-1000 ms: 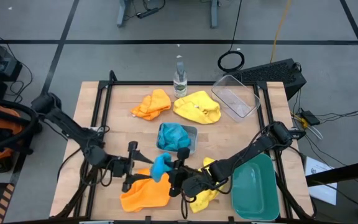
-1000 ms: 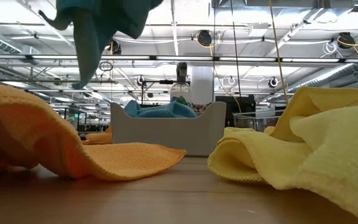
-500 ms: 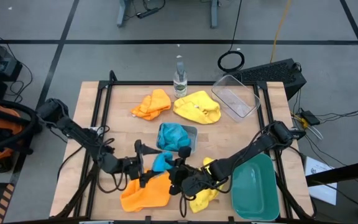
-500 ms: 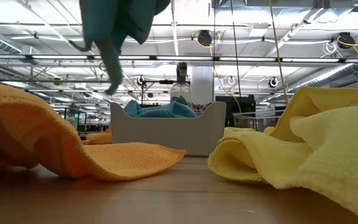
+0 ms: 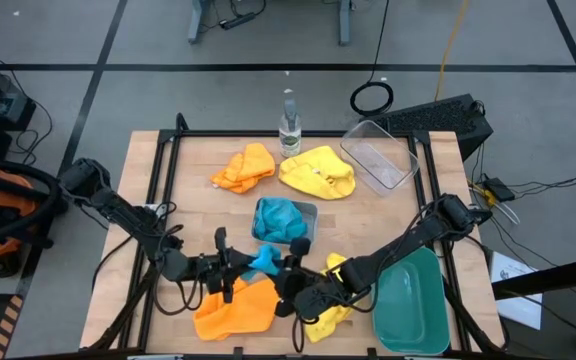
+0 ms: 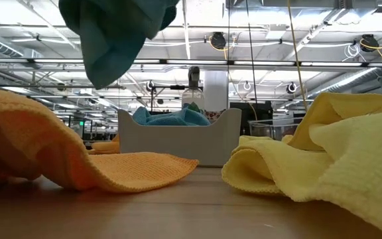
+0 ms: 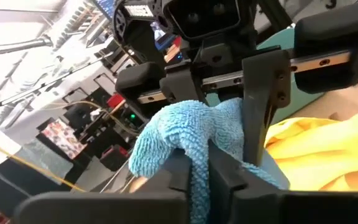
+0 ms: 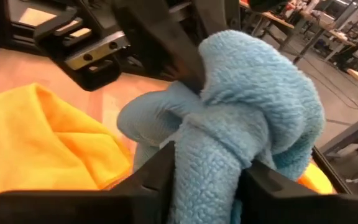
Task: Sort microfiber towel by color & place in baskets
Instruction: Put the blue towel in the white container
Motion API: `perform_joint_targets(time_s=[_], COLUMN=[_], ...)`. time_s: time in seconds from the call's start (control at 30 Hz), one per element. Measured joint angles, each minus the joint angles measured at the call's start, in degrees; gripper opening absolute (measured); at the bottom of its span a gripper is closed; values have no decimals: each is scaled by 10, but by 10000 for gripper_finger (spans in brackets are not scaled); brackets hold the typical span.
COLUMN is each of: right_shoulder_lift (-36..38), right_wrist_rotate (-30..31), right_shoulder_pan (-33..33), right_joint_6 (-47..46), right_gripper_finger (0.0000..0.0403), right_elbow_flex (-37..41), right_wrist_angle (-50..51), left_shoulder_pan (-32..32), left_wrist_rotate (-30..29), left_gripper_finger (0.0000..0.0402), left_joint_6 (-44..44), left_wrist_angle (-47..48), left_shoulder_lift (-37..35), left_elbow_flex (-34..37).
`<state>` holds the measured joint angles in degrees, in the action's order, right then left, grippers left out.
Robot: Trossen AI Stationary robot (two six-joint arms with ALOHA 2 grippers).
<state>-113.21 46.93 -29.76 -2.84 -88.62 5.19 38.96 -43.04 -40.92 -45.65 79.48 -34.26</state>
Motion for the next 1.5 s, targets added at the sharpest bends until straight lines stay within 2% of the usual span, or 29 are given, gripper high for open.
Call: perform_joint_targets(time_s=[0.07, 0.2, 0.33, 0.53, 0.63, 0.77, 1.0, 1.07, 1.17, 1.27, 1.4, 1.5], right_shoulder_lift=[0, 0, 0, 1, 1, 1, 1, 6, 22, 48, 91, 122], right_wrist_rotate=[-18, -47, -68, -116, -115, -113, -112, -112, -110, -97, -78, -79], right_shoulder_pan=[1, 13, 33, 58, 61, 61, 57, 57, 57, 57, 62, 70], right_joint_6=[-5, -42, -71, -83, -72, -60, -33, -33, -38, -46, -51, -71], right_gripper_finger=[138, 188, 230, 254, 240, 190, 51, 22, 23, 44, 48, 36], right_elbow_flex=[0, 0, 0, 0, 0, 0, 0, 0, 0, 0, 0, 0], right_wrist_angle=[-6, -6, -11, -28, -30, -26, -16, 4, 49, 101, 190, 268], left_shoulder_pan=[-2, -8, -15, -15, -15, -15, -2, 6, 20, 35, 51, 57], left_wrist_rotate=[7, 9, 28, 39, 41, 33, 24, 22, 2, -56, -156, -194], left_gripper_finger=[20, 52, 57, 48, 50, 75, 180, 213, 253, 279, 289, 289], left_joint_6=[0, 0, 1, 17, 42, 62, 105, 105, 105, 105, 105, 108], left_wrist_angle=[-2, -5, -8, -5, -6, -3, 36, 40, 44, 47, 71, 100], left_shoulder_lift=[0, 0, 0, 0, 0, -5, -37, -44, -56, -70, -91, -101], left_elbow_flex=[0, 0, 1, 1, 1, 1, 1, 1, 1, 1, 1, 1])
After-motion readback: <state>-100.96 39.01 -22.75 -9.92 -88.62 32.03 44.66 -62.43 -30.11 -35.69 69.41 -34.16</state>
